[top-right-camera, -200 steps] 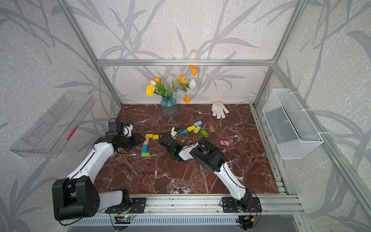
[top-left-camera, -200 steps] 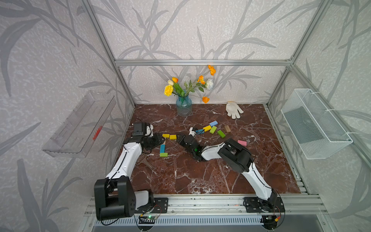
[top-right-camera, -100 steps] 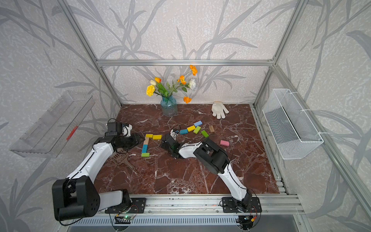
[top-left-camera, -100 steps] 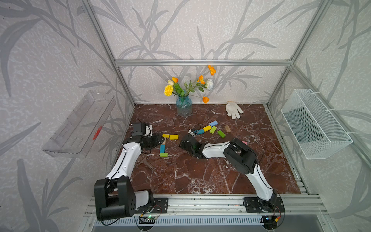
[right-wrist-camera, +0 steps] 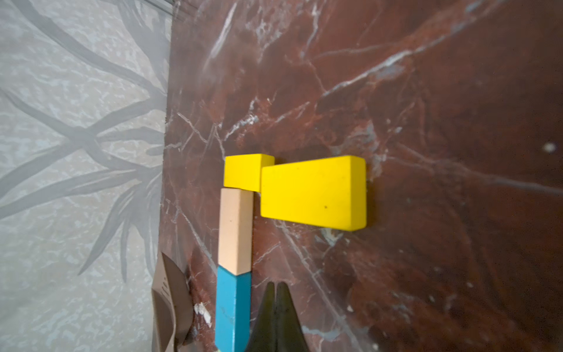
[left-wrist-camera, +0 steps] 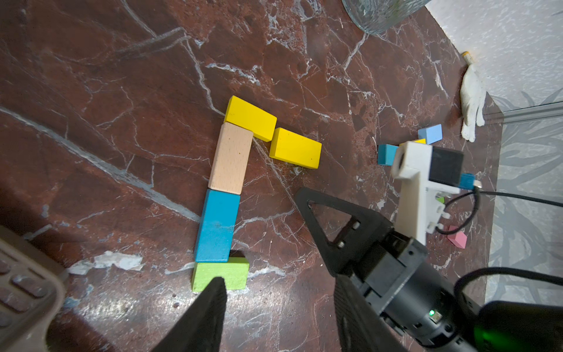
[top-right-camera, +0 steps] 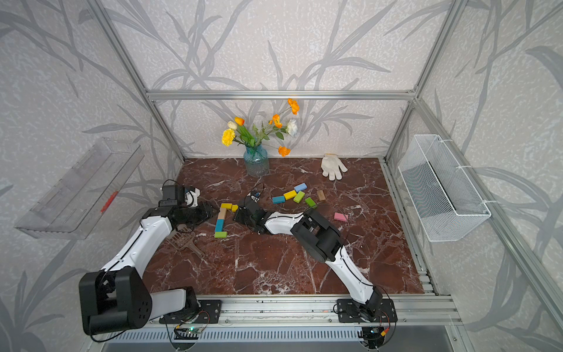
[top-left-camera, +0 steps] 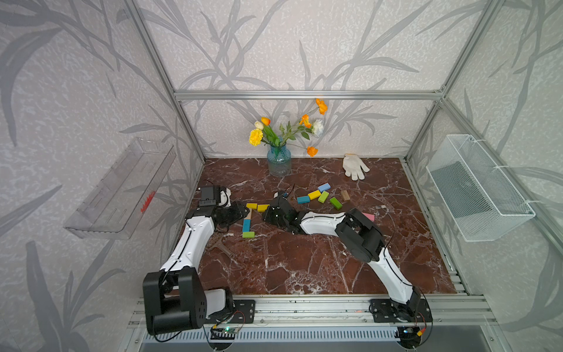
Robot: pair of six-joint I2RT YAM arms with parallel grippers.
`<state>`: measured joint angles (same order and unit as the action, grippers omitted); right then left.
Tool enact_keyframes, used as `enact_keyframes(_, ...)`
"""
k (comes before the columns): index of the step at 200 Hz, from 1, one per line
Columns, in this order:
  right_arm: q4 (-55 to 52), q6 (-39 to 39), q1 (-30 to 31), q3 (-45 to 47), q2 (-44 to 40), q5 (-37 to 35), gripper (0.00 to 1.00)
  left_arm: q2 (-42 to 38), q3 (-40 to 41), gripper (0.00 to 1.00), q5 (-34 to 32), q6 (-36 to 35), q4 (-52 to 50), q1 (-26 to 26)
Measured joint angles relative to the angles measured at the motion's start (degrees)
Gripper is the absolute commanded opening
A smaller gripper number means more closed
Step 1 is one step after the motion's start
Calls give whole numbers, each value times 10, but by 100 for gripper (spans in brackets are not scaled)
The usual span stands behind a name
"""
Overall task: Assemble the letter c with building blocks
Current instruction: Assemble the building block at the center of the board.
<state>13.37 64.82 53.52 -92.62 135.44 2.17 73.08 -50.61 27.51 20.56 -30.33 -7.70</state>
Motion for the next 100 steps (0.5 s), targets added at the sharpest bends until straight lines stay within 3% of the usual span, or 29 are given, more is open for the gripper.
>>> enact_keyframes(100,-21,42,-4,-57,46,0,0,0,0,58,11,0,4,-3)
